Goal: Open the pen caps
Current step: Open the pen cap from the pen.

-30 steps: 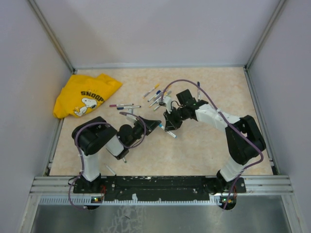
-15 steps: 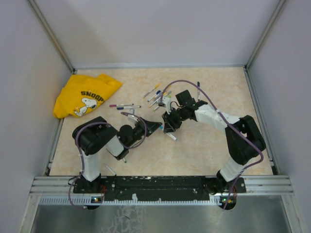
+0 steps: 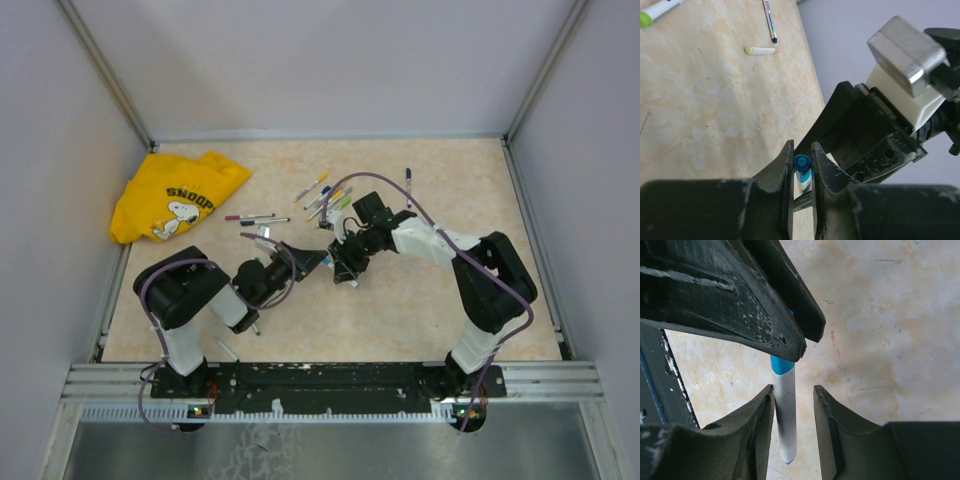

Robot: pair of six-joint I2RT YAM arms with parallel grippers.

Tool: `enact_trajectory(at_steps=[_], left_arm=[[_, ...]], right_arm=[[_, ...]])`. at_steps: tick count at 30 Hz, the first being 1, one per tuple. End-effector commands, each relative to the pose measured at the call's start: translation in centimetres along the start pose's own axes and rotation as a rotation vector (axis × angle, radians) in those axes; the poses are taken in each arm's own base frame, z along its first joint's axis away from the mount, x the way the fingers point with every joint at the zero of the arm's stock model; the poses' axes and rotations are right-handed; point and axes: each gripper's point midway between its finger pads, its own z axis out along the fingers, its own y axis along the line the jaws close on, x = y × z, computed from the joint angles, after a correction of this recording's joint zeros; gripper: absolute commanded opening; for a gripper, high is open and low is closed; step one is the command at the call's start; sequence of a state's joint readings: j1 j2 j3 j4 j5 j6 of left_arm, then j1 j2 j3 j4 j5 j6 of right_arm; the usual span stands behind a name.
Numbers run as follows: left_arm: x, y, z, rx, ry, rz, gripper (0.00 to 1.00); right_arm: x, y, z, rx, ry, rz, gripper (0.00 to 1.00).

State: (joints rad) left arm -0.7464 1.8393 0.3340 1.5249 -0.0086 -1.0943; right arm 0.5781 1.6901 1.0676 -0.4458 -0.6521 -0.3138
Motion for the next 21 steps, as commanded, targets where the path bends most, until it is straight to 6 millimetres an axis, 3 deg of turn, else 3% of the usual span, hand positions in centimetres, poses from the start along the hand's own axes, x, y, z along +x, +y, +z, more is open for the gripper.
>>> enact_trajectory(at_steps=[1, 3, 5, 6, 7, 10, 12, 16, 21], left_arm=[[-3.9, -6.5, -1.2, 0.239, -0.161, 0.026, 0.0], [-4.3, -6.6, -1.5, 0.237, -0.177, 0.029, 0.0], [-4.6, -6.5, -1.8, 0.231, -0.186, 0.031, 0.0], [-4.7, -6.5, -1.9, 0.23, -0.188, 0.032, 0.0], [-4.7, -6.5, -2.0, 0.227, -0.191, 0.032, 0.05], [-4.6, -6.8, -2.2, 0.239, -0.181, 0.028, 0.29], [-4.3, -7.0, -2.2, 0.249, -0.164, 0.02, 0.39], [-3.5, -6.9, -1.8, 0.255, -0.127, -0.011, 0.46], [-2.9, -6.5, -1.3, 0.25, -0.101, -0.034, 0.45]], right_arm=[[-1.1, 0.5, 0.4, -0.017, -0.01, -0.042, 0.36], [-1.2, 0.5, 0.4, -0.017, -0.011, -0.048, 0.3], [-1.3, 0.7, 0.3, -0.021, -0.016, -0.049, 0.15], [-1.4, 0.8, 0.2, -0.024, -0.019, -0.051, 0.03], [-1.6, 0.9, 0.1, -0.026, -0.025, -0.051, 0.0], [-2.2, 1.4, -0.2, -0.04, -0.051, -0.054, 0.0], [-2.3, 1.7, -0.3, -0.051, -0.061, -0.05, 0.0], [-2.5, 2.0, -0.2, -0.068, -0.07, -0.041, 0.0], [-2.5, 2.0, -0.1, -0.07, -0.072, -0.04, 0.0]])
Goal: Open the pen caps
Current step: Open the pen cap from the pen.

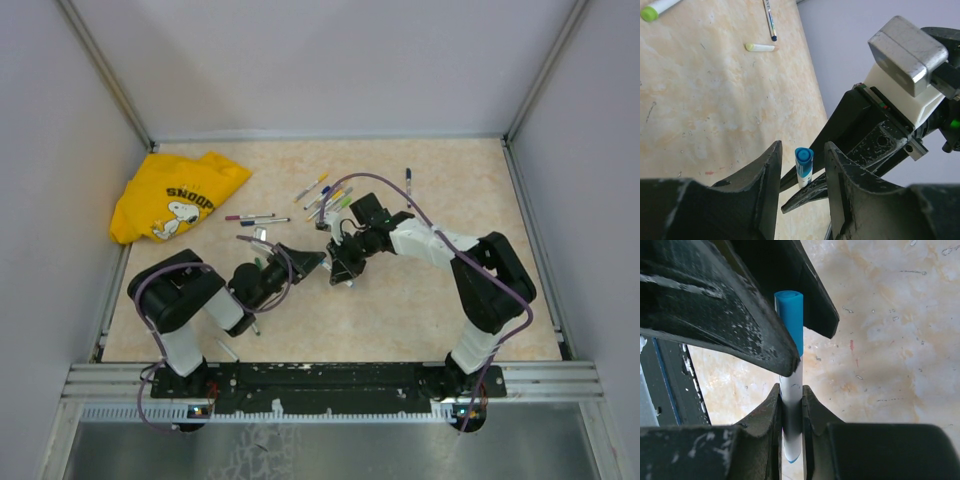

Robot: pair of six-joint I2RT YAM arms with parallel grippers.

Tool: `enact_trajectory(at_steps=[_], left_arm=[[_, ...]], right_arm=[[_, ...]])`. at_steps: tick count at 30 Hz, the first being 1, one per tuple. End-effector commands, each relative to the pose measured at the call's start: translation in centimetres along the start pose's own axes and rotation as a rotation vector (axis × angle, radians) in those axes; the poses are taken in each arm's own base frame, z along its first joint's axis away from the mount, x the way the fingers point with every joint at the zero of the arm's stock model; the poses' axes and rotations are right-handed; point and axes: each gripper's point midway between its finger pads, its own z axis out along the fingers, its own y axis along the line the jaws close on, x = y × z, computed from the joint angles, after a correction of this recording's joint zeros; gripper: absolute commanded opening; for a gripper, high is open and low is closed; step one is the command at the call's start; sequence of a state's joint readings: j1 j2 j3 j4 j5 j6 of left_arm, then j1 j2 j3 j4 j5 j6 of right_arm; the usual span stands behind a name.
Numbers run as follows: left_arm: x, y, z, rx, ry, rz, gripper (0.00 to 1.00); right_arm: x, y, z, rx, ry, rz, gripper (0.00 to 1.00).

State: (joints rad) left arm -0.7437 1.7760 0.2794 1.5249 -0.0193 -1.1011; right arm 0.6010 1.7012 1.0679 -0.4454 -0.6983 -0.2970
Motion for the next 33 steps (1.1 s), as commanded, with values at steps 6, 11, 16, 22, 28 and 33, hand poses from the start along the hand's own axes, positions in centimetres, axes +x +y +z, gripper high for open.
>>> enact_trajectory(at_steps=[6, 11, 16, 22, 28, 33], left_arm=[[-2.2, -6.2, 0.3, 0.257, -0.084, -0.028, 0.2], [-3.4, -6.0, -0.2, 0.237, -0.138, -0.002, 0.0], [-8.3, -4.2, -1.7, 0.193, -0.238, 0.003, 0.0], [-12.1, -4.1, -4.3, 0.19, -0.33, 0.067, 0.0], [-12.8, -2.2, -6.3, 0.129, -0.354, 0.061, 0.0], [-10.9, -0.8, -5.7, 0.067, -0.215, 0.112, 0.0]], right_arm=[[-2.3, 0.5, -0.6, -0.015, -0.067, -0.044, 0.0], [-1.8, 0.4, -0.3, -0.02, -0.052, -0.04, 0.0], [-1.7, 1.2, 0.1, -0.059, -0.058, -0.038, 0.0], [-1.6, 2.6, 1.2, -0.094, -0.04, -0.067, 0.0], [-1.6, 2.4, 1.2, -0.08, -0.034, -0.07, 0.0], [-2.3, 1.8, 0.4, -0.017, -0.042, -0.099, 0.0]])
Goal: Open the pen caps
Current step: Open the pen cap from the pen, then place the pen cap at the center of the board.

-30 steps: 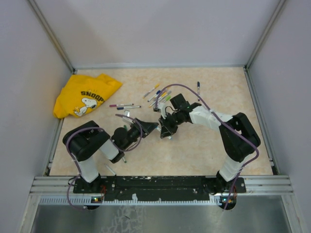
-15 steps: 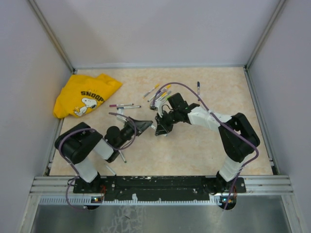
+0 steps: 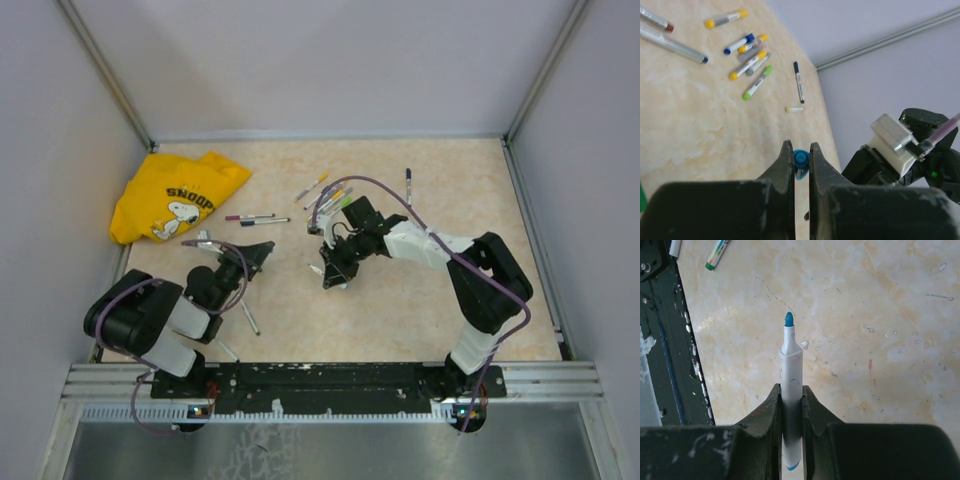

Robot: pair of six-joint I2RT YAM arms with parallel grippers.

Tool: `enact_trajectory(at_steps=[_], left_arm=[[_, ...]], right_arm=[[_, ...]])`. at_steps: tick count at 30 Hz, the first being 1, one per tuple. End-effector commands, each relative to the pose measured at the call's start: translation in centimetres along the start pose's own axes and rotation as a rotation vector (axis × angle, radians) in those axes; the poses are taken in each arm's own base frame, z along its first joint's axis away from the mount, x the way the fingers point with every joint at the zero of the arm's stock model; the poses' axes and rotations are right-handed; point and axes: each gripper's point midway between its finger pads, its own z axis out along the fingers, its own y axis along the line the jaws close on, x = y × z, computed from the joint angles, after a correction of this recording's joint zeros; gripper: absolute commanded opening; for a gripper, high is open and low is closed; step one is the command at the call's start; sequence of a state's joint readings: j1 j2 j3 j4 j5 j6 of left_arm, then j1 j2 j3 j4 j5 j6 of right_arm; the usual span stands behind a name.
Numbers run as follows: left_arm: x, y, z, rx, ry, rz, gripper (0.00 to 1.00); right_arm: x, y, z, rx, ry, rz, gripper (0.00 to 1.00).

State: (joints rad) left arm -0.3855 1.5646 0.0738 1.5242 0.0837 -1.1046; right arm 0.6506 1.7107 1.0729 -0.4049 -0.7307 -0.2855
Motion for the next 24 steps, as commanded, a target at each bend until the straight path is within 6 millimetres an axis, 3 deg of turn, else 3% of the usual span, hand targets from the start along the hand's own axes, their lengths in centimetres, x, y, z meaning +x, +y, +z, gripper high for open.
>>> enact_trajectory(at_steps=[1, 4, 6, 8, 15, 24], left_arm=[[0.0, -3.4, 0.6, 0.122, 0.065, 0.093, 0.0], [1.9, 0.9, 2.2, -0.169, 0.24, 0.155, 0.0], [1.9, 4.3, 1.7, -0.448, 0.302, 0.215, 0.0], [1.1, 5.5, 1.1, -0.571, 0.304, 0.25, 0.0], [0.0, 5.7, 0.7, -0.626, 0.283, 0.297, 0.0], [1.0, 7.1, 0.5, -0.651, 0.338, 0.309, 0.0]], right_arm=[[-1.6, -0.1, -1.0, 0.048, -0.028, -0.062, 0.0], [-1.7, -0.5, -1.4, 0.063, -0.034, -0.06, 0.0], [-1.7, -0.8, -1.7, 0.069, -0.038, -0.054, 0.0], [-1.8, -1.1, -1.9, 0.075, -0.043, -0.048, 0.0], [-2.6, -1.2, -3.3, 0.098, -0.079, -0.06, 0.0], [-2.6, -1.3, -3.3, 0.098, -0.079, -0.054, 0.0]])
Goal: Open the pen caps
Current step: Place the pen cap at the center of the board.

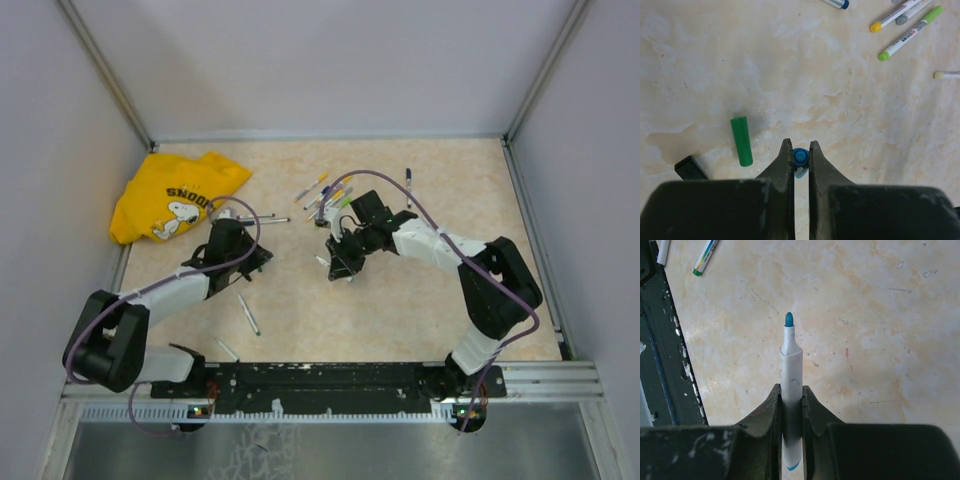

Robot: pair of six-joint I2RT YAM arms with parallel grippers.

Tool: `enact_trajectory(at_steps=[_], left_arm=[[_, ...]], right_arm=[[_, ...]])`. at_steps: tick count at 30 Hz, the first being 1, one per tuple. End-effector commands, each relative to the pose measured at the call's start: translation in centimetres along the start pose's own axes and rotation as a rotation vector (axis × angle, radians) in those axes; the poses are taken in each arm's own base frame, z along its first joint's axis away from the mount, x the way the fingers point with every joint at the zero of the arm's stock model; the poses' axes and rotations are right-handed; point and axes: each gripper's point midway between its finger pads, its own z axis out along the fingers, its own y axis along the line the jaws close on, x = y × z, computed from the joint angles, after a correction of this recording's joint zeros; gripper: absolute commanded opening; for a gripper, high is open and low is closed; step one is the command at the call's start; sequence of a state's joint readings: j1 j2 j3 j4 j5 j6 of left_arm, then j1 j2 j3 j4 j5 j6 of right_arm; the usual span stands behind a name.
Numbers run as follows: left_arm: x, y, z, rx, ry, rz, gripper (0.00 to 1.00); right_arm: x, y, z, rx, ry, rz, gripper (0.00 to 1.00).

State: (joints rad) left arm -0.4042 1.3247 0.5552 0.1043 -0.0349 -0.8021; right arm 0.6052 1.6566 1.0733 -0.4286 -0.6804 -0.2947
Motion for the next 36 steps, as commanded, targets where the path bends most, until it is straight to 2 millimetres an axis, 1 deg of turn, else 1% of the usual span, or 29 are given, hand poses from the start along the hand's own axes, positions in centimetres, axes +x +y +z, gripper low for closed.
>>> enact_trajectory(at_steps=[1, 8, 24, 29, 36], left_arm=[[0.4, 0.3, 0.4, -0.019, 0.025, 0.039, 0.0], [0.9, 1.0, 1.1, -0.048, 0.041, 0.041, 0.0], [2.1, 2.7, 2.9, -0.128, 0.086, 0.047, 0.1], [2.0, 3.0, 3.0, -0.149, 0.088, 0.063, 0.16], [1.6, 3.9, 2.6, -0.195, 0.074, 0.081, 0.2]], right_arm=[[-2.0, 0.1, -1.1, 0.013, -0.057, -0.053, 0.0], [-1.8, 0.0, -0.9, 0.011, -0.052, -0.049, 0.0], [-1.7, 0.1, -0.8, 0.001, -0.049, -0.046, 0.0], [-1.7, 0.1, -0.7, 0.0, -0.048, -0.044, 0.0], [-1.5, 0.1, -0.6, -0.007, -0.044, -0.039, 0.0]])
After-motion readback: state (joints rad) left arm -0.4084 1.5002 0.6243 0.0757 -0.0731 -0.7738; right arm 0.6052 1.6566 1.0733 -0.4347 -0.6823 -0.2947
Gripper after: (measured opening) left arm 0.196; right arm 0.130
